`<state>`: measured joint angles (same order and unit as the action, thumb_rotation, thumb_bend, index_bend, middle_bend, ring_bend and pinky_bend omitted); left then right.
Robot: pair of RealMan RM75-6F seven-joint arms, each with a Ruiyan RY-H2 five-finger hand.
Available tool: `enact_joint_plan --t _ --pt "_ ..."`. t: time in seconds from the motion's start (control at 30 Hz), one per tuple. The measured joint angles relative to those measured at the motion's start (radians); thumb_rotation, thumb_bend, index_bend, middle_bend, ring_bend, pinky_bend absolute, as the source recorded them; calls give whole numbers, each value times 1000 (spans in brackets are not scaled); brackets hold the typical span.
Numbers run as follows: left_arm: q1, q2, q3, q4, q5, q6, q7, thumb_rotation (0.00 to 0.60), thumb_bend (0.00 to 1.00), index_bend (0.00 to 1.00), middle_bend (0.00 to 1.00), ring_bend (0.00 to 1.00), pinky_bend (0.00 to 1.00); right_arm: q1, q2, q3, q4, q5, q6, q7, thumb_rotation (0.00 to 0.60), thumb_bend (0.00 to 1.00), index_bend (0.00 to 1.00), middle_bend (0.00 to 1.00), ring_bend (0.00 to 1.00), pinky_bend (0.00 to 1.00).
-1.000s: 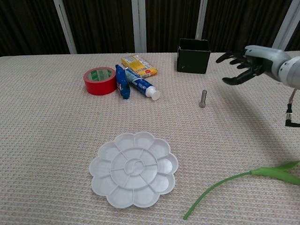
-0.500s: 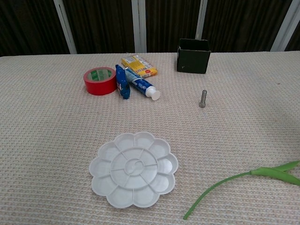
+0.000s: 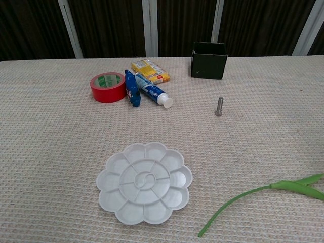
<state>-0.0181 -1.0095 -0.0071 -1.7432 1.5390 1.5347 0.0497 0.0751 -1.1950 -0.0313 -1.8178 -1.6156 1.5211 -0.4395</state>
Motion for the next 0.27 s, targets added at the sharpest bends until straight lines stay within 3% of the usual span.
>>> enact_joint_plan --t 0.27 --pt "-4 1 7 3 4 -14 15 600 236 87 0 0 0 -7 8 38 14 76 -10 3 600 287 52 5 0 0"
